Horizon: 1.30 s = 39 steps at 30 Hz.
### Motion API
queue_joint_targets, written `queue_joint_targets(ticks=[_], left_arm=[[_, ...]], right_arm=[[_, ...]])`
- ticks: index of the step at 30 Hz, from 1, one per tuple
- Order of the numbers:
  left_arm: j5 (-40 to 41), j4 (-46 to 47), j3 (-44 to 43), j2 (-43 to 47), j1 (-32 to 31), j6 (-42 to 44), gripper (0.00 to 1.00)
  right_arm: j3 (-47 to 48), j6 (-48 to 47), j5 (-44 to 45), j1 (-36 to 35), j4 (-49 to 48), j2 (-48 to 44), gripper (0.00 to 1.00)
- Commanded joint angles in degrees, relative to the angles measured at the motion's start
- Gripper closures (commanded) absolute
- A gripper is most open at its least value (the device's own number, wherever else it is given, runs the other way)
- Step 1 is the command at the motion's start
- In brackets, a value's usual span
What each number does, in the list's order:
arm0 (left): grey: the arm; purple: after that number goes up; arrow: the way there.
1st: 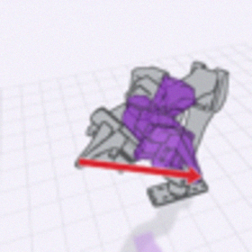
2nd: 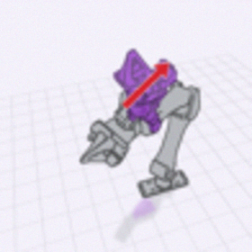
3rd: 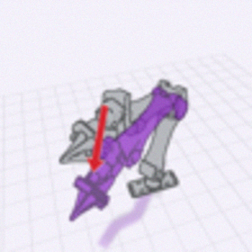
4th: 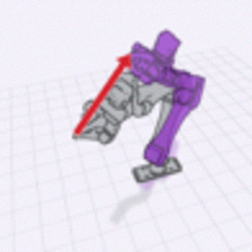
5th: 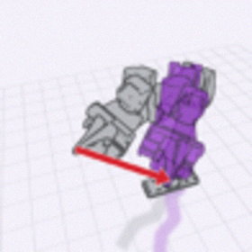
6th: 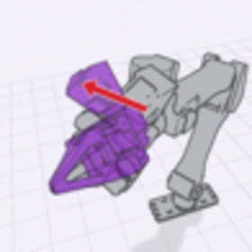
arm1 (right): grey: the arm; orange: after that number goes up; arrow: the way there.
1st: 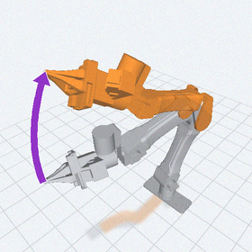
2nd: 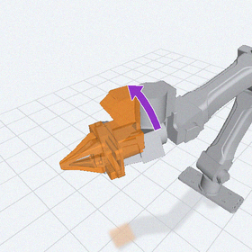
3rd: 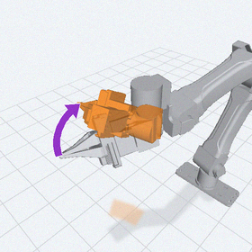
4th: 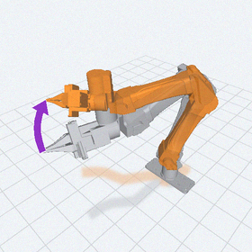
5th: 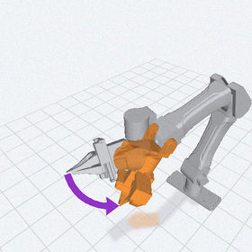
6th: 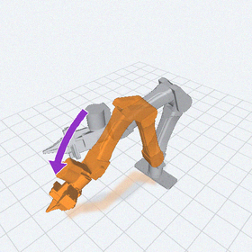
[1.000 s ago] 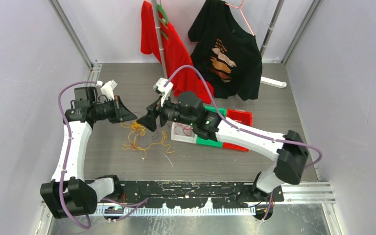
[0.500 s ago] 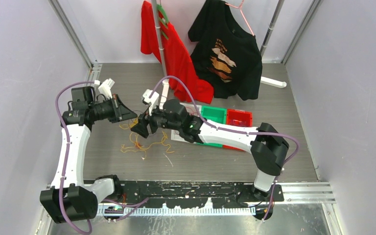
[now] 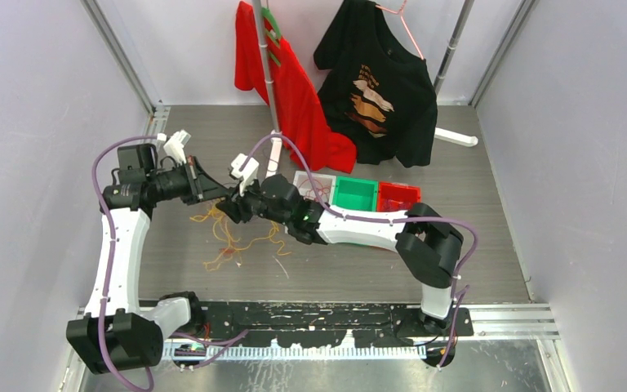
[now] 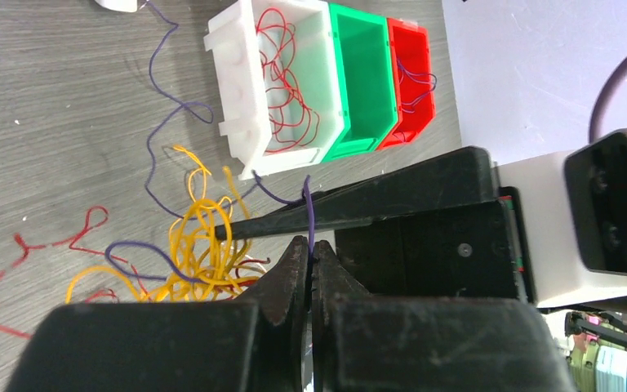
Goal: Untangle the cables
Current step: Untie the cable.
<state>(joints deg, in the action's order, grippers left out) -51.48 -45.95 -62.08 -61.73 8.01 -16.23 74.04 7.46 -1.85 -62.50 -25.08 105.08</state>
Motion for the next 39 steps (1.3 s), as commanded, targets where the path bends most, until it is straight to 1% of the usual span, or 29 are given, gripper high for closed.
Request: queue_joint_targets(ticks=[1, 11, 17, 22, 23, 24, 26, 28, 31, 33, 35, 37, 39], left_arm=[[-3.82, 1.12, -3.64, 1.78, 0.42, -1.94, 1.00], [-5.73, 5.44, -10.79, -0.37, 0.47, -6.99, 1.00], [-5.13, 6.41, -13.60, 0.00, 0.58, -6.98, 1.00], [-5.11, 6.28, -20.26, -2.05, 1.25, -7.08, 1.00], [-5.11, 5.99, -21.51, -2.38, 1.32, -6.62, 1.00], [-5.11, 5.52, -22.54, -2.42, 1.31, -5.78, 1.00], [-4.78, 4.47, -22.58, -2.03, 1.31, -3.37, 1.00], [-3.90, 2.53, -21.86, -1.42, 1.31, 0.96, 1.00], [-4.16, -0.58, -21.74, -0.84, 1.31, 6.36, 1.00], [-5.74, -0.86, -21.96, -0.44, 1.31, 7.48, 1.00], [-7.59, -0.08, -22.48, 0.00, 1.31, 7.46, 1.00], [-9.68, 0.51, -23.42, 0.21, 1.31, 7.16, 1.00], [-10.50, 0.77, -24.55, 0.12, 1.31, 6.86, 1.00]], right_arm=[[0.17, 1.74, 0.83, -1.01, -6.81, 0.36, 0.61], [-11.38, 4.78, 8.03, -3.71, -14.44, 0.87, 0.65], [-15.01, 5.07, 8.88, -4.18, -14.36, 1.14, 0.66], [-16.05, 5.17, 9.58, -4.76, -13.85, 2.64, 0.65], [-16.30, 5.11, 9.52, -4.98, -13.73, 2.51, 0.62], [-16.42, 5.20, 9.45, -5.09, -13.33, 1.80, 0.57], [-16.11, 5.85, 9.88, -5.09, -11.21, -0.85, 0.40], [-15.36, 6.67, 9.67, -4.74, -7.73, -5.01, 0.30], [-14.26, 8.69, 5.37, -2.56, -2.00, -13.52, 0.28], [-12.70, 8.80, 3.78, -0.95, 2.97, -18.00, 0.28], [-11.55, 6.38, 4.63, -0.17, 7.03, -21.08, 0.26], [-10.39, 2.65, 6.40, 0.00, 10.67, -22.27, 0.24], [-9.50, -1.63, 7.89, 0.01, 13.77, -22.14, 0.17]])
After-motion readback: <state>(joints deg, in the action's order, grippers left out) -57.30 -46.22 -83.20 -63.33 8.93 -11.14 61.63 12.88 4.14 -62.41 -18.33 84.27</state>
